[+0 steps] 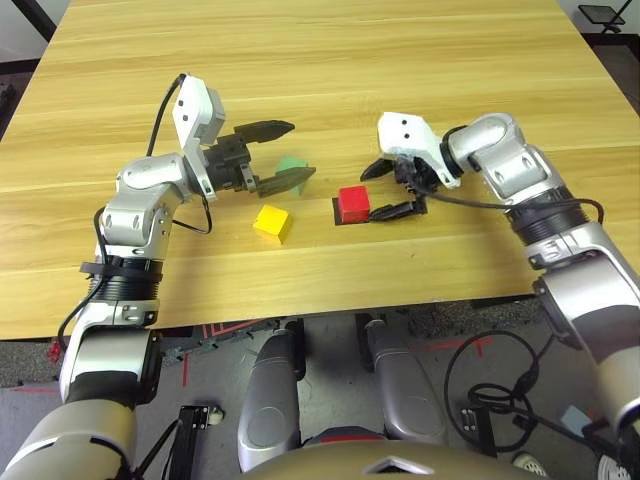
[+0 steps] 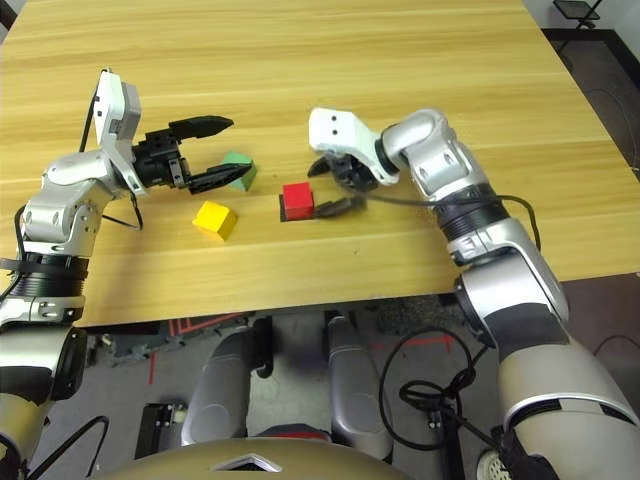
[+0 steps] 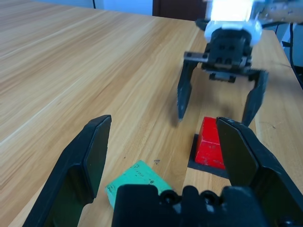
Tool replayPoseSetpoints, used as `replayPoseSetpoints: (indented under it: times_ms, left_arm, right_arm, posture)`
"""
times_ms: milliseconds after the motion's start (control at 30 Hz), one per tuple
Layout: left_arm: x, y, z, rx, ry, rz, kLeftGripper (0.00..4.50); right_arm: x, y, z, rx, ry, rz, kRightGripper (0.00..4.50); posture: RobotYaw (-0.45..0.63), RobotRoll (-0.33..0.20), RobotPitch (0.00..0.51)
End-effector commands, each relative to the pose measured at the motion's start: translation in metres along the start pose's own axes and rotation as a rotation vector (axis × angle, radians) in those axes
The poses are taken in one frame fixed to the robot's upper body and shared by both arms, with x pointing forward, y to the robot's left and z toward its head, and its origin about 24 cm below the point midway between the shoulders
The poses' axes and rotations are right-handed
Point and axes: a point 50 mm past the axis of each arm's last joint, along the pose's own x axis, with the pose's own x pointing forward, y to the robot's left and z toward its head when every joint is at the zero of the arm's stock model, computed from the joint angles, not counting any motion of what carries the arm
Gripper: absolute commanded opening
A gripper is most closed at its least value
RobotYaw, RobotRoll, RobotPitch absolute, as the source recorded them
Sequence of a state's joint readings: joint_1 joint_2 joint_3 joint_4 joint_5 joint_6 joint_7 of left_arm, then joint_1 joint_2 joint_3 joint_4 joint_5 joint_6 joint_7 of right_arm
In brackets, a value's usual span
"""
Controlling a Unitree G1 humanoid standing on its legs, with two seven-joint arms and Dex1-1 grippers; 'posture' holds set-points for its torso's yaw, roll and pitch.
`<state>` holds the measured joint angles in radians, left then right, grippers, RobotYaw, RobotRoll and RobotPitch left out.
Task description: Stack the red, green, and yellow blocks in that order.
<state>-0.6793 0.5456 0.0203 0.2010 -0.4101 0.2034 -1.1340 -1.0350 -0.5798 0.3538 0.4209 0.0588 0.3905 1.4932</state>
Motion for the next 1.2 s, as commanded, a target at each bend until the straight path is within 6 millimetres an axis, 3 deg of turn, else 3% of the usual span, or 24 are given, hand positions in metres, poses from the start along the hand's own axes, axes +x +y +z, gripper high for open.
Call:
replayPoseSetpoints:
  times_ms: [33, 167, 367, 567, 867, 1200]
  left_arm:
    - [-0.002, 0.001, -0.002, -0.014, 0.007, -0.004, 4.5]
    - [-0.004, 0.004, -0.003, -0.017, 0.013, 0.009, 4.5]
    - [-0.001, 0.005, -0.005, -0.022, 0.007, 0.016, 4.5]
    - [0.001, 0.004, -0.007, -0.035, 0.011, 0.024, 4.5]
    - [-0.004, 0.01, -0.012, -0.005, 0.072, 0.032, 4.5]
    - [-0.022, 0.043, -0.006, 0.144, 0.233, -0.048, 4.5]
  right_arm:
    - [-0.026, 0.01, 0.005, 0.067, -0.036, 0.054, 4.47]
    - [-0.056, 0.019, -0.001, 0.121, -0.051, 0.062, 4.47]
    - [-0.081, 0.018, -0.013, 0.038, -0.152, -0.039, 4.47]
    - [-0.079, 0.019, -0.027, 0.034, -0.258, -0.185, 4.47]
    - [-0.07, 0.041, -0.039, 0.078, -0.369, -0.254, 4.47]
    - [-0.072, 0.047, -0.039, 0.122, -0.387, -0.271, 4.47]
  posture:
    - [0.21, -0.012, 0.261]
    - [0.21, -0.012, 0.255]
    - [0.2, -0.01, 0.251]
    - [0.19, 0.009, 0.256]
    - [0.17, 0.027, 0.263]
    - [0.16, 0.035, 0.265]
